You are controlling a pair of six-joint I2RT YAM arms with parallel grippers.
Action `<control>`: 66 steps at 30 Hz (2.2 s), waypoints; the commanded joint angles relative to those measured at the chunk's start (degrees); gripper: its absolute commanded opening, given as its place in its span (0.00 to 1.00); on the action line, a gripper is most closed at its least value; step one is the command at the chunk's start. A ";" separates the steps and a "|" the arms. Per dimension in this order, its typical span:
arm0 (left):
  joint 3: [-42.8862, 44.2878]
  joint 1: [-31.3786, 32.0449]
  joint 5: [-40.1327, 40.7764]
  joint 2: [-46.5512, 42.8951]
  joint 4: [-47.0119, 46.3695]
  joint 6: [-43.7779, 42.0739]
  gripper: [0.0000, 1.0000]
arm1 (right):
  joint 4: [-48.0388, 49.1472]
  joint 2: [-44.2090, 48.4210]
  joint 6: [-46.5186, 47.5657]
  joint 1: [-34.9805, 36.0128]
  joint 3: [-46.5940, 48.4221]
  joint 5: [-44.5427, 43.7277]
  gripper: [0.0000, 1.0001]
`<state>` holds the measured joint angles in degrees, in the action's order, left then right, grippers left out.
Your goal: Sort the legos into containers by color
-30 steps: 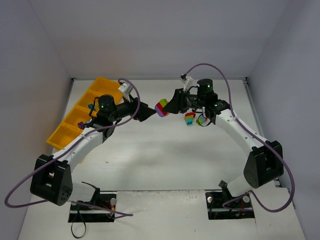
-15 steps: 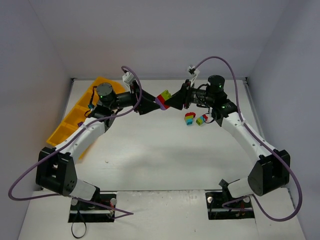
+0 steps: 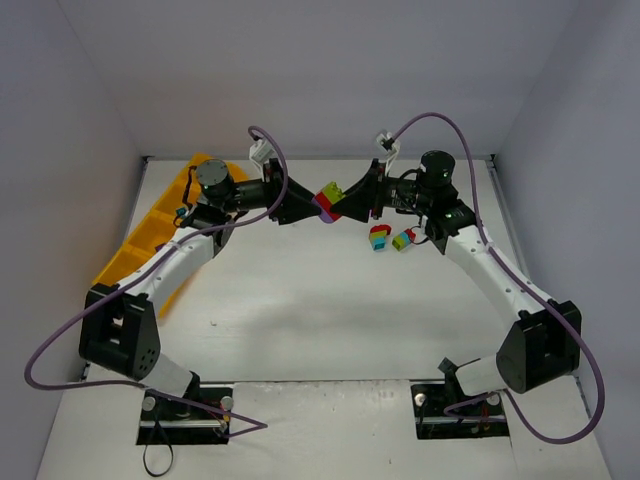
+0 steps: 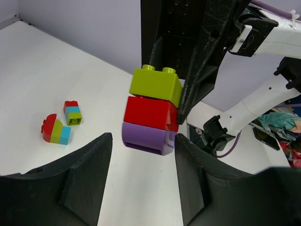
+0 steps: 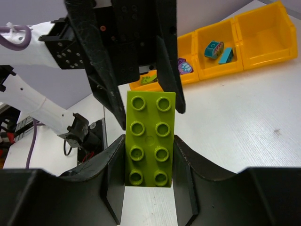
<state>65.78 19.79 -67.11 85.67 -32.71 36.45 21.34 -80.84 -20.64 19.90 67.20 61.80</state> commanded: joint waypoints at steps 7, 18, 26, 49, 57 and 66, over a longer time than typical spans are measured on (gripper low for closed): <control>3.74 0.07 -3.20 3.01 -16.77 9.87 0.42 | 7.31 2.79 -0.71 0.05 -0.22 4.65 0.00; 2.25 -0.10 -4.26 2.14 -19.41 11.72 0.09 | 6.78 2.35 -0.54 0.05 -0.93 3.59 0.00; 1.98 -0.02 -3.03 1.96 -18.97 10.84 0.01 | 4.33 1.74 0.16 0.05 -0.40 2.28 0.12; 1.63 0.07 2.51 0.99 -13.08 5.57 0.00 | 1.68 1.30 1.66 0.40 -0.40 1.04 0.43; 1.20 0.07 2.69 0.73 -12.91 5.30 0.00 | 1.51 0.68 1.75 1.10 0.04 1.04 0.36; -0.21 0.25 2.69 0.11 -13.70 5.56 0.00 | 1.33 -0.29 1.75 2.42 0.92 1.74 0.37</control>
<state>64.79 20.12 -67.68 88.73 -41.78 43.66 20.16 -80.95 -18.96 20.40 66.04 60.80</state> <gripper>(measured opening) 0.311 0.372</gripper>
